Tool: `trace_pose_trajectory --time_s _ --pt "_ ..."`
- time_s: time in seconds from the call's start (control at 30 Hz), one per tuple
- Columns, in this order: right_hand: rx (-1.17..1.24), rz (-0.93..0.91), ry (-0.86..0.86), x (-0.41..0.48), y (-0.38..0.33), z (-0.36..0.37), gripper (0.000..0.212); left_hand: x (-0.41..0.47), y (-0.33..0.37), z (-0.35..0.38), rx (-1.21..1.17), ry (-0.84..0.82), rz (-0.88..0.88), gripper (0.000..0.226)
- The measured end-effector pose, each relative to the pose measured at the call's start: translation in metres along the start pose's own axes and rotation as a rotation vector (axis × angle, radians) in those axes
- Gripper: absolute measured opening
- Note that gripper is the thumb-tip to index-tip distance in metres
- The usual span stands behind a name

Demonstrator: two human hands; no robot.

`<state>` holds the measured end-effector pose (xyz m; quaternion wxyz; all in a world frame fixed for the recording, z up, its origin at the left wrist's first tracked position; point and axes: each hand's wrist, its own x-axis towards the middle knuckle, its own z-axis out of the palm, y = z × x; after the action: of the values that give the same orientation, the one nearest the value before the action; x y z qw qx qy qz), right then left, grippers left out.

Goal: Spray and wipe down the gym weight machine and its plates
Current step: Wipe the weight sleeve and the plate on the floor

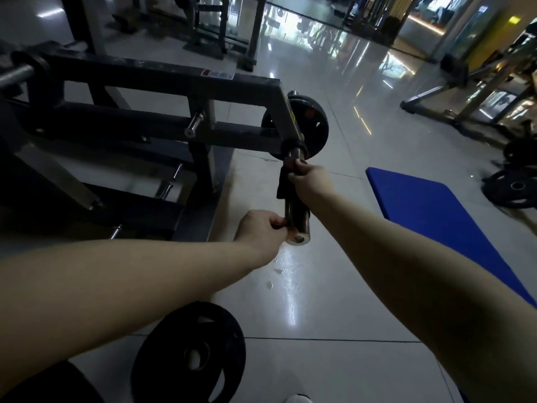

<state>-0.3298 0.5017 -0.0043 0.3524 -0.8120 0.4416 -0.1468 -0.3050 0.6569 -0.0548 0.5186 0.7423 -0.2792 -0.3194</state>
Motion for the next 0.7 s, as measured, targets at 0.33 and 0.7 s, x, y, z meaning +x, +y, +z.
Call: trace_pose_trajectory --time_s 0.33,0.7 --pt "0.242 0.126 -0.065 -0.109 0.034 -0.018 0.024 -0.009 0.0 -0.012 0.114 -0.05 0.015 0.012" --pt "0.098 -0.195 -0.002 -0.134 -0.002 -0.051 0.034 0.0 0.04 -0.029 -0.136 -0.035 0.076 0.043"
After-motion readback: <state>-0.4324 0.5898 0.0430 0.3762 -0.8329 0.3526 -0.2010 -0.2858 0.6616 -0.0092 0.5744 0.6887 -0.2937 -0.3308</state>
